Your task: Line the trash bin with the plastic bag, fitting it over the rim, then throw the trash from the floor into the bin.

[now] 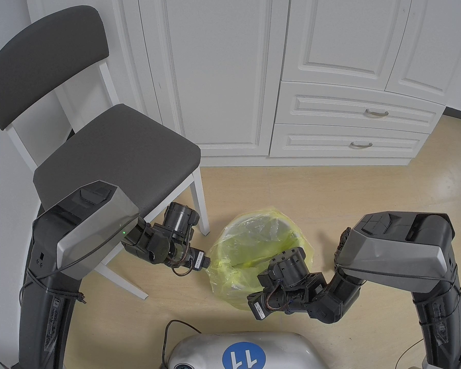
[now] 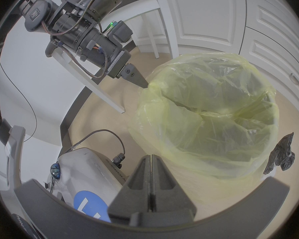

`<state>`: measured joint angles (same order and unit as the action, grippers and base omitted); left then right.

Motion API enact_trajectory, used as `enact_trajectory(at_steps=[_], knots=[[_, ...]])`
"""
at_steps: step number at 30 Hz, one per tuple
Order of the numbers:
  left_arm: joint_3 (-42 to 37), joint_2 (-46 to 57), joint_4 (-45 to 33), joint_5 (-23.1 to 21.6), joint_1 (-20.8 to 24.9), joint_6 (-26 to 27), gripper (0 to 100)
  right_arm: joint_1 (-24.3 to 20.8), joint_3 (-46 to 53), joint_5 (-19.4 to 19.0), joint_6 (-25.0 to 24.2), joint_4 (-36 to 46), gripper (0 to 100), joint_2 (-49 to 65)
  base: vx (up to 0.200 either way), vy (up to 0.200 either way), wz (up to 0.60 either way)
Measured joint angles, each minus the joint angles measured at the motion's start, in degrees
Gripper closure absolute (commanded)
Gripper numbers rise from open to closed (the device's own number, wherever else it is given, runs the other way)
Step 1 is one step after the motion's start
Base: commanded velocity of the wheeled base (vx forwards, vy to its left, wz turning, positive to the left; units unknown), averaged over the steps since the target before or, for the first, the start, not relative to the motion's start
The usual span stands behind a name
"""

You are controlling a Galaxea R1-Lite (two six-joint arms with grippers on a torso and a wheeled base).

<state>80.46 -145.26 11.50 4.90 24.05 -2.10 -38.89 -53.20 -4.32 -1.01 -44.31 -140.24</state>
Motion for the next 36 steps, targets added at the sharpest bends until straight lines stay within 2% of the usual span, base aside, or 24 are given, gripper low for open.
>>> enact_trajectory(at_steps=[10,19,20,25,30,36], knots=[[-5.2,4.6,2.3,0.0,0.4,0.0,0,1.5,4.3,0.1,0.5,-0.1,100,7.9,0.0,0.0,0.0],[-16.2,11.7,12.3,0.3,2.4,-0.1,0,3.7,9.4,0.2,1.9,0.0,100,18.3,0.0,0.0,0.0],[-17.7,12.6,13.8,0.4,2.8,-0.1,0,3.9,9.9,0.2,1.9,0.0,0,19.2,0.0,0.0,0.0],[-26.1,17.2,20.9,0.5,5.4,-0.1,0,5.8,12.3,1.4,1.9,0.3,0,23.7,0.0,0.0,0.0],[-34.2,22.7,28.9,0.5,8.2,-0.1,0,7.7,16.0,6.9,2.2,0.1,0,28.5,0.0,0.0,0.0],[-44.8,29.1,40.6,0.2,10.0,-0.3,0,10.0,20.4,8.4,2.1,0.3,0,34.3,0.0,0.0,0.0]])
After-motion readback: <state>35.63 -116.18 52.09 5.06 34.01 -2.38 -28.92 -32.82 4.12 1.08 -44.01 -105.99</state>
